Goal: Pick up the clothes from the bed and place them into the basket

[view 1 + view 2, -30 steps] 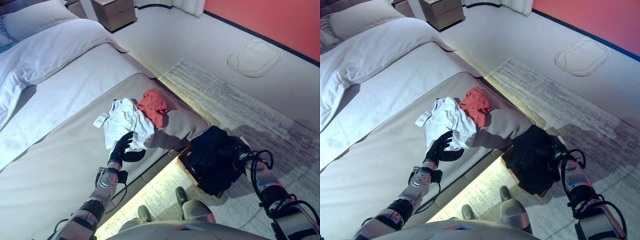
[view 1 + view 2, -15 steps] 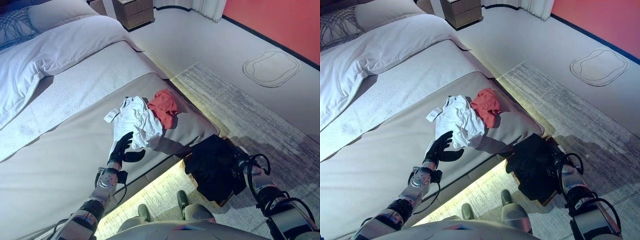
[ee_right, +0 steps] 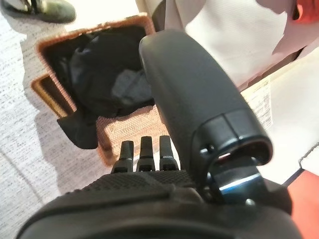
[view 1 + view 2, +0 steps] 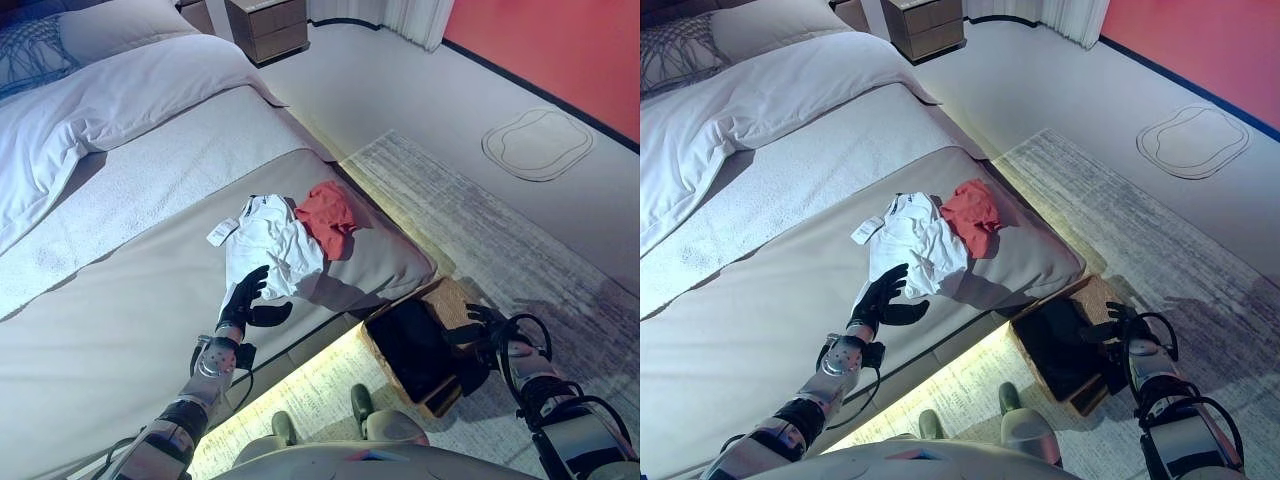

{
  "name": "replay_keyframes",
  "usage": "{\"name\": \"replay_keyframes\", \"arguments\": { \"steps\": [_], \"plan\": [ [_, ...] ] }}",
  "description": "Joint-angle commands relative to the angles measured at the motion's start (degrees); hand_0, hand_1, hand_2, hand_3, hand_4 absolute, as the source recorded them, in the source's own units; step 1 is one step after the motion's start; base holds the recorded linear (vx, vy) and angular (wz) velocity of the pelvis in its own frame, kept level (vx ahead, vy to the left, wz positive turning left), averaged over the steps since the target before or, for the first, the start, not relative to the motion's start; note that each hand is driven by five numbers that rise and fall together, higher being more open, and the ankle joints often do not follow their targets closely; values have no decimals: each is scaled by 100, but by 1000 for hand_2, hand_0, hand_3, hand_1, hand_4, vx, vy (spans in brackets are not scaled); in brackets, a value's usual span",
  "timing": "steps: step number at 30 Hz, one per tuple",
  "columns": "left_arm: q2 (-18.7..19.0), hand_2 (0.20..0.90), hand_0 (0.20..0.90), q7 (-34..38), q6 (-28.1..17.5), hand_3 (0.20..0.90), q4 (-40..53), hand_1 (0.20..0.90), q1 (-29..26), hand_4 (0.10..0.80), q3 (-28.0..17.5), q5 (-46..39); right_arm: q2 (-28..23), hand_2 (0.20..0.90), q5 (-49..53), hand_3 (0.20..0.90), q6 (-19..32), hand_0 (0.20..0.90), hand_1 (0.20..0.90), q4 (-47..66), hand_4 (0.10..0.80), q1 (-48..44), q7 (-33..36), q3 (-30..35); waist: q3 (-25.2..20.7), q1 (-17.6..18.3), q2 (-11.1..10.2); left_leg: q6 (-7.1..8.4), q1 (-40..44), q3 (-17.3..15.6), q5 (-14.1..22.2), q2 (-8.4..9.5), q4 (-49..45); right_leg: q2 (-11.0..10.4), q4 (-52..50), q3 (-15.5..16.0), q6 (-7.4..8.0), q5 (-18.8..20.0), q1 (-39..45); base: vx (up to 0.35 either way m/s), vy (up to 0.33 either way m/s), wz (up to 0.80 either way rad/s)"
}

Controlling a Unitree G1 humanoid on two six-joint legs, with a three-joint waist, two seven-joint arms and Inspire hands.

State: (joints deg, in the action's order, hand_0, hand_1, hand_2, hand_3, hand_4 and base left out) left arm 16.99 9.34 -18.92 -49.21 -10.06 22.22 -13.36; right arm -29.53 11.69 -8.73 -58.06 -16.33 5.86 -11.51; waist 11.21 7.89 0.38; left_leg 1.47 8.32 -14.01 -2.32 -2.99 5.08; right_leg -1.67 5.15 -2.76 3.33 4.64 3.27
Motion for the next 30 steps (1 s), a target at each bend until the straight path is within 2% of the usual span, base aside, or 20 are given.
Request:
{"name": "replay_keyframes", "arguments": {
  "steps": [1, 8, 14, 18, 21, 26, 30],
  "plan": [
    [207, 900, 900, 61, -509, 900, 26, 900, -485, 800, 130, 96, -487, 900, -273, 900, 196, 900, 900, 198, 800, -647, 345, 38, -206, -67, -134, -54, 17, 164, 861, -70, -353, -249, -362, 135, 285, -181, -376, 0, 0, 0],
    [178, 900, 900, 185, -454, 900, 101, 900, -454, 800, 9, 24, -862, 900, -781, 900, 2, 900, 900, 1618, 800, -1143, 714, -250, -166, -83, -139, -23, 9, 278, 823, -59, -303, -240, -364, 173, 243, -223, -333, 0, 0, 0],
    [129, 900, 900, 342, -550, 900, 143, 900, -405, 800, -72, 38, -1131, 900, -1815, 900, 47, 900, 900, 2690, 800, -1973, 883, -815, -129, -256, -157, 8, -150, 491, 790, -10, -365, -262, -401, 310, 191, -297, -331, -4, 19, 6],
    [101, 900, 900, 448, -621, 900, 261, 900, -399, 800, -57, 93, -1341, 900, -2430, 900, 180, 900, 900, 2773, 800, -2614, 747, -1324, -79, -459, -155, 18, -341, 687, 770, 17, -500, -292, -589, 529, 120, -460, -361, -14, 35, 26],
    [109, 900, 900, 529, -671, 900, 414, 900, -369, 800, -14, 223, -1451, 900, -2512, 900, 250, 900, 900, 2699, 800, -3175, 646, -1774, -7, -659, -138, 17, -549, 871, 797, 44, -790, -342, -1022, 798, 25, -718, -463, 16, 34, 35],
    [384, 900, 900, 409, -849, 900, 975, 900, -552, 800, 177, 355, -1626, 900, -2829, 900, 305, 900, 900, 2528, 800, -4436, 712, -2420, 559, -1066, -38, 26, -1388, 1212, 1003, 178, -1840, -555, -1928, 1201, -173, -1085, -1019, -129, 49, 39],
    [632, 900, 900, 269, -858, 900, 1335, 900, -553, 800, 266, 24, -1569, 900, -3108, 900, -2, 900, 900, 2266, 800, -5115, 544, -2974, 1031, -1372, 90, -77, -2134, 1447, 1226, 340, -2728, -752, -2921, 1377, -302, -1407, -1628, -94, 40, 43]
  ]
}}
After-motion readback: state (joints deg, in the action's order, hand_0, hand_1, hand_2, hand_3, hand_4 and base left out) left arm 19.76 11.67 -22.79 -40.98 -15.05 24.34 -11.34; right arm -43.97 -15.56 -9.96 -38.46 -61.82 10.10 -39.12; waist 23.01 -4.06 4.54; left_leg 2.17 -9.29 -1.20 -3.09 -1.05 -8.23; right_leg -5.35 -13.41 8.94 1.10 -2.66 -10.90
